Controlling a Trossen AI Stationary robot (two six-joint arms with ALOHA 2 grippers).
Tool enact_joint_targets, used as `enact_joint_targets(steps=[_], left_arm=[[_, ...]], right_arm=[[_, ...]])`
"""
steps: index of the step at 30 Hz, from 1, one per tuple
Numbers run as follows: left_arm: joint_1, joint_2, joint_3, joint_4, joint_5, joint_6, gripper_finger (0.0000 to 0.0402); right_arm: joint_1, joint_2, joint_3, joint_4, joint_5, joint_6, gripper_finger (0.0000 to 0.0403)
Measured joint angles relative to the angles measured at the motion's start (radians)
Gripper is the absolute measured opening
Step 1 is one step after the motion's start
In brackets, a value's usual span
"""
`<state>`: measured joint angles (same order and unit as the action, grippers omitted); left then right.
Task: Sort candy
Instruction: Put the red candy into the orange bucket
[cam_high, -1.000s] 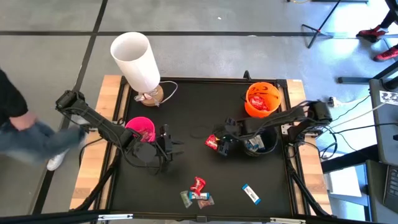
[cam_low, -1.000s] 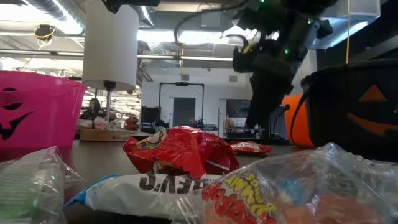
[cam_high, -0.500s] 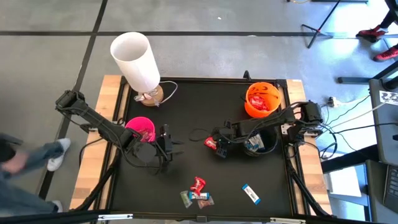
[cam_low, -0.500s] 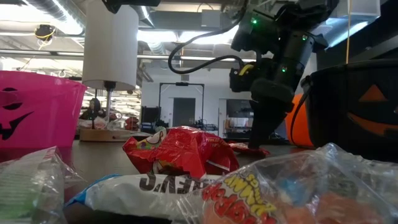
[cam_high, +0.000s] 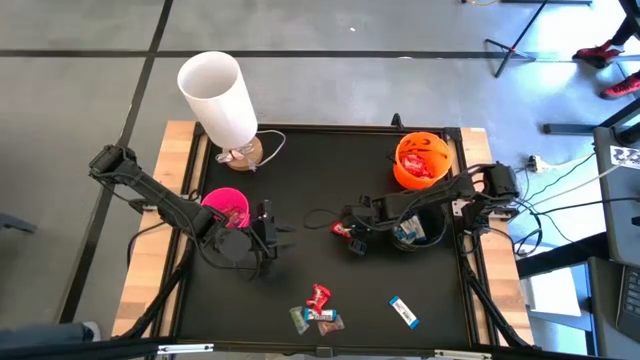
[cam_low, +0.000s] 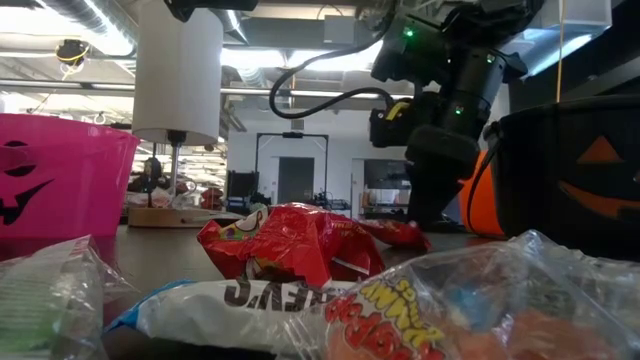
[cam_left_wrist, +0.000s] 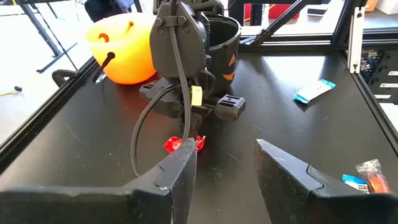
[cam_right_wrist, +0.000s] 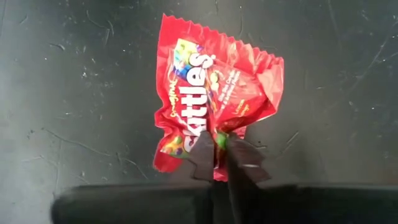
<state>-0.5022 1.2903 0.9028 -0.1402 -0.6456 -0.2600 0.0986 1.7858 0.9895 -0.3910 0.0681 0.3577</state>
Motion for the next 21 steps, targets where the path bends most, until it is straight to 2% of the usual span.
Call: enact_joint_targets(steps=[3,9,13,18,21], left_arm=[[0.0,0.0,0.0,0.0,0.0,0.0,0.0153],[0.0,0.0,0.0,0.0,0.0,0.0,0.0153],[0.0,0.0,0.0,-0.001,0.0,0.0,0.0153],[0.0,0.0,0.0,-0.002,0.0,0.0,0.0153],[-0.002,0.0,0.0,-0.004,0.003,-0.001,0.0153]], right_arm=[[-0.001,0.004,0.028,-0.033,-0.001,-0.012,0.001],[-0.001,0.005,0.141,-0.131,0.003,-0.041,0.0029],[-0.001,0.005,0.219,-0.216,0.015,-0.075,0.0021],[-0.001,-0.022,0.271,-0.194,-0.077,-0.127,0.0006],[-0.001,-0.053,0.271,-0.194,-0.086,-0.145,0.0009]])
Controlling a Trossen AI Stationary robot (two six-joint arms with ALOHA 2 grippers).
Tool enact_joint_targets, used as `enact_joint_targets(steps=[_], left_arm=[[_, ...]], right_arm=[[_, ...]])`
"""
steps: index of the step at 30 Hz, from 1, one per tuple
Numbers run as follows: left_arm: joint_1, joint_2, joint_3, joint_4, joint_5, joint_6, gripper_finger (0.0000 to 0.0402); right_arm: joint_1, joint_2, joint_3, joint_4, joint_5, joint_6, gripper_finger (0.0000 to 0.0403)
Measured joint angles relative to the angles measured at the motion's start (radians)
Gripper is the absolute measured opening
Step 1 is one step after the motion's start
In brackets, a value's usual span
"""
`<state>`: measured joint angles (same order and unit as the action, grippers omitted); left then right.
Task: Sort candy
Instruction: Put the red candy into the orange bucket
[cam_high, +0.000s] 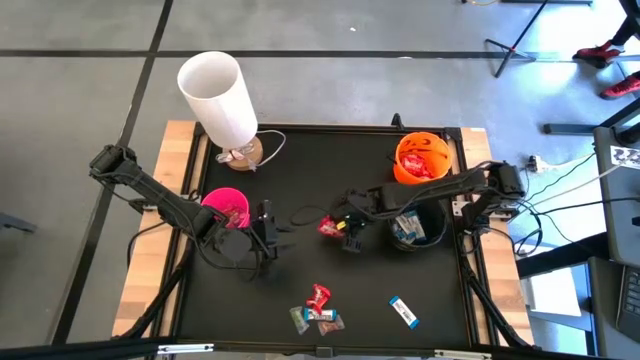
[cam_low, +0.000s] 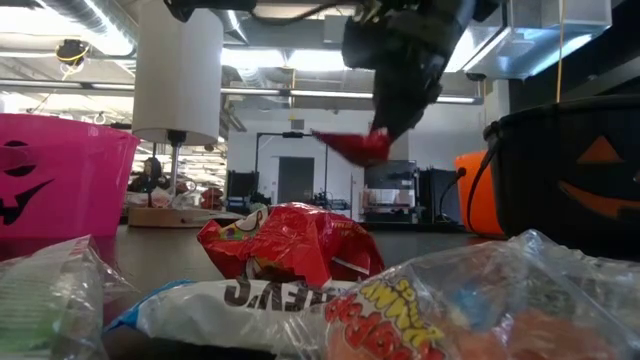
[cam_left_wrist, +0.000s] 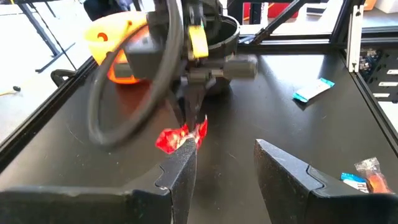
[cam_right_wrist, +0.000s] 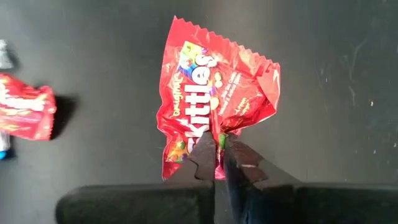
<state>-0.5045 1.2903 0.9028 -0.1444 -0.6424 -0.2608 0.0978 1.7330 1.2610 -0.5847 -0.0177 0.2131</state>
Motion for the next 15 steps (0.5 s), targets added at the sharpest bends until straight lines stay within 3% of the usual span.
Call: enact_joint_targets(steps=[9,15], left_arm=[[-0.001,0.0,0.0,-0.004,0.005,-0.003,0.0153],[-0.001,0.0,0.0,-0.005,0.005,-0.018,0.0153]], right_arm=[[-0.036,-0.152,-0.01,-0.084,0.078,-0.018,0.0009],[-0.099,-0.319,-0.095,-0.085,0.112,-0.017,0.0013]])
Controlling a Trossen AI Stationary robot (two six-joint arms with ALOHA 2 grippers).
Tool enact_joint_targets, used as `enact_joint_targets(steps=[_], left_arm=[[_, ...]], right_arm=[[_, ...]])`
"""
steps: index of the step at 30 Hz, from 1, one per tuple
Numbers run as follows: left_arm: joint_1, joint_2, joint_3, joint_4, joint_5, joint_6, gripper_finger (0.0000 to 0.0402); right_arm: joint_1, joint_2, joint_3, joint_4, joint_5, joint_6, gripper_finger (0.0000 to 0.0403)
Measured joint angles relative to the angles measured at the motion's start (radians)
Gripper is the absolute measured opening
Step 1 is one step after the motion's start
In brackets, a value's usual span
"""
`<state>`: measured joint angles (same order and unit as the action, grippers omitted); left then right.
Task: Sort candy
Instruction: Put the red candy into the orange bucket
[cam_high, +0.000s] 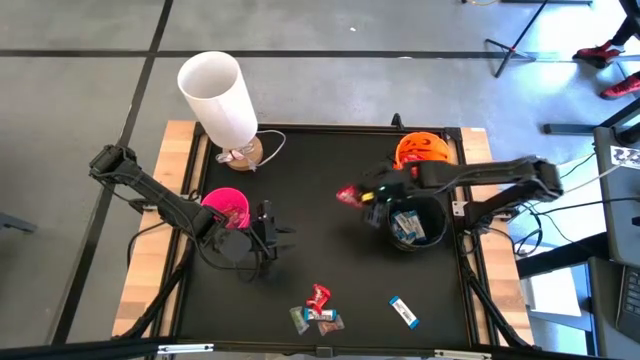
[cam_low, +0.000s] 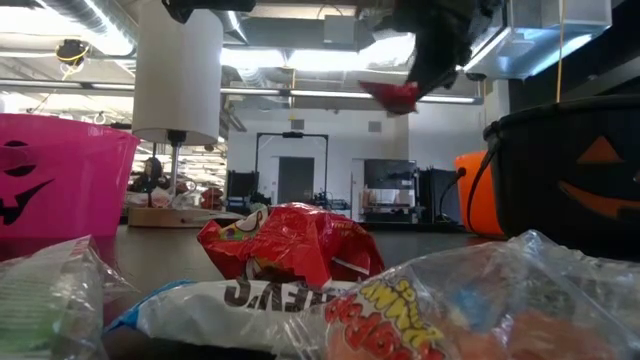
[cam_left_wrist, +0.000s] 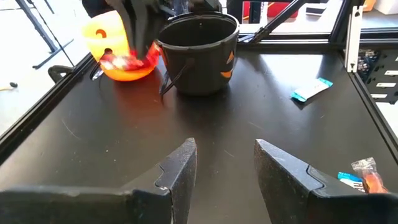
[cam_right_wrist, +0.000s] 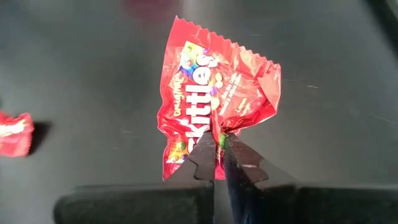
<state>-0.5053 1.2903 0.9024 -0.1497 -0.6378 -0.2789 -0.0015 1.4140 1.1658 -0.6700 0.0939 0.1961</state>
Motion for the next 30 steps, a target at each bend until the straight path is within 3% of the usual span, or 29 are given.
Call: enact_joint_targets(steps=[16,20,30], left_arm=[[0.0,0.0,0.0,0.0,0.0,-0.002,0.0153],[0.0,0.0,0.0,0.0,0.0,-0.002,0.0153],[0.001,0.0,0.0,0.002,0.0,-0.002,0.0153]], right_arm=[[-0.365,-0.516,-0.262,-0.114,0.149,0.055,0.0016],[-0.458,-0.564,-0.267,-0.216,0.212,0.094,0.0016],[-0.552,-0.594,-0.267,-0.302,0.207,0.114,0.0017]])
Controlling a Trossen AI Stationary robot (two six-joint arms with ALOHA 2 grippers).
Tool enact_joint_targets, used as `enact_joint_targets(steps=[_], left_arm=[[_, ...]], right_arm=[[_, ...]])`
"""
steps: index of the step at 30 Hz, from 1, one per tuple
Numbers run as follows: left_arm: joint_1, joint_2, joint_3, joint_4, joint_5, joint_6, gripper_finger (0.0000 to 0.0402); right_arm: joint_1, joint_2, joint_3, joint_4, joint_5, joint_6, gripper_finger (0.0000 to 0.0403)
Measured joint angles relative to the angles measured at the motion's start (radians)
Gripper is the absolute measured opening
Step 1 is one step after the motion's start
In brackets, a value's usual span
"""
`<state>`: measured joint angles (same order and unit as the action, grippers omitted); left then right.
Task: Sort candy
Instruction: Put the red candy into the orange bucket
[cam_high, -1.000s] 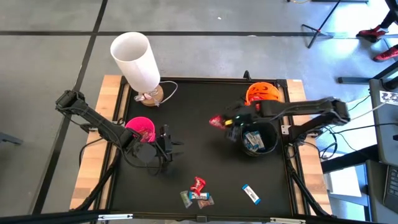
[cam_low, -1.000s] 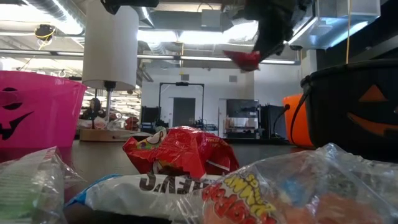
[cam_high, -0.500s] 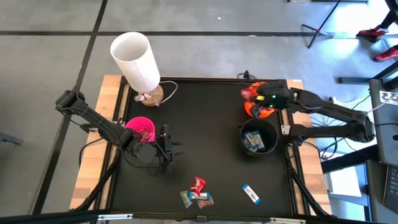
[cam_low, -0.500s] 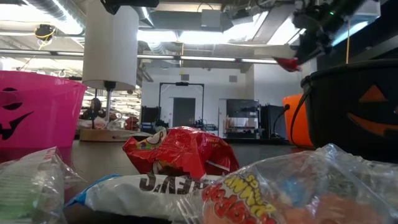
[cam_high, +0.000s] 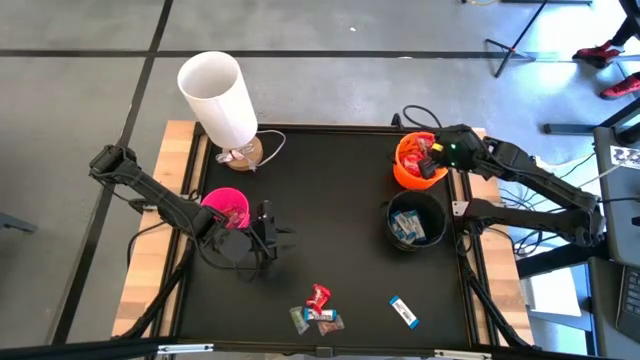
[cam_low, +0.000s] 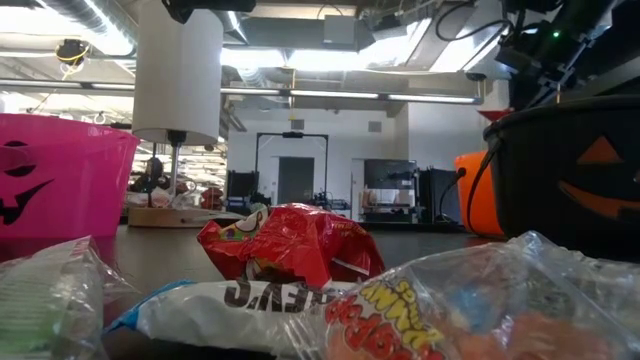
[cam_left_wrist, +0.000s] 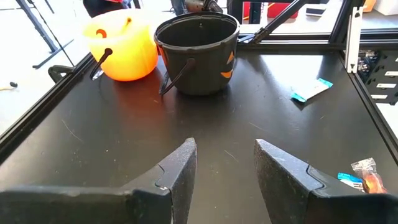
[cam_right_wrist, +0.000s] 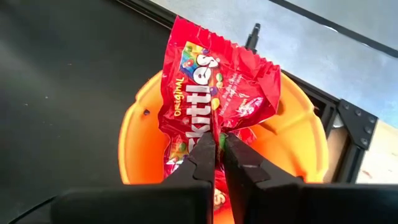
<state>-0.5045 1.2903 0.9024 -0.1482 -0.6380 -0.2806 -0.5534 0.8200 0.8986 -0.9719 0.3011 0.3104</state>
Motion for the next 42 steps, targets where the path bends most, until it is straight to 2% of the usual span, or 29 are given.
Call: enact_joint_targets(steps=[4,10,13,16,22,26,31,36,42], left_arm=[[0.0,0.0,0.0,0.0,0.0,0.0,0.0153],[0.0,0.0,0.0,0.0,0.0,0.0,0.0153],[0.0,0.0,0.0,0.0,0.0,0.0,0.0153],[0.0,0.0,0.0,0.0,0.0,0.0,0.0153],[0.0,0.0,0.0,0.002,0.002,0.0,0.0153],[0.0,0.012,0.0,0.032,0.055,0.001,0.0153],[-0.005,0.079,0.0,0.131,0.153,0.066,0.0153],[-0.033,0.205,0.0,0.218,0.297,0.182,0.0153],[-0.093,0.344,0.0,0.29,0.359,0.237,0.0153]], right_arm=[[-0.005,0.0,0.0,-0.018,0.0,-0.004,0.0046],[-0.004,0.0,0.0,-0.033,-0.005,-0.004,0.014],[-0.004,0.0,0.0,-0.019,-0.047,-0.007,0.0175],[-0.003,0.0,0.01,0.008,-0.123,-0.027,0.0194],[0.032,-0.007,0.037,0.145,-0.337,-0.017,0.0189],[0.13,-0.01,0.038,0.273,-0.355,0.017,0.0178],[0.291,-0.005,0.038,0.403,-0.339,0.025,0.017],[0.469,-0.004,0.038,0.486,-0.234,0.025,0.017],[0.632,-0.004,0.038,0.57,-0.128,0.026,0.0169]])
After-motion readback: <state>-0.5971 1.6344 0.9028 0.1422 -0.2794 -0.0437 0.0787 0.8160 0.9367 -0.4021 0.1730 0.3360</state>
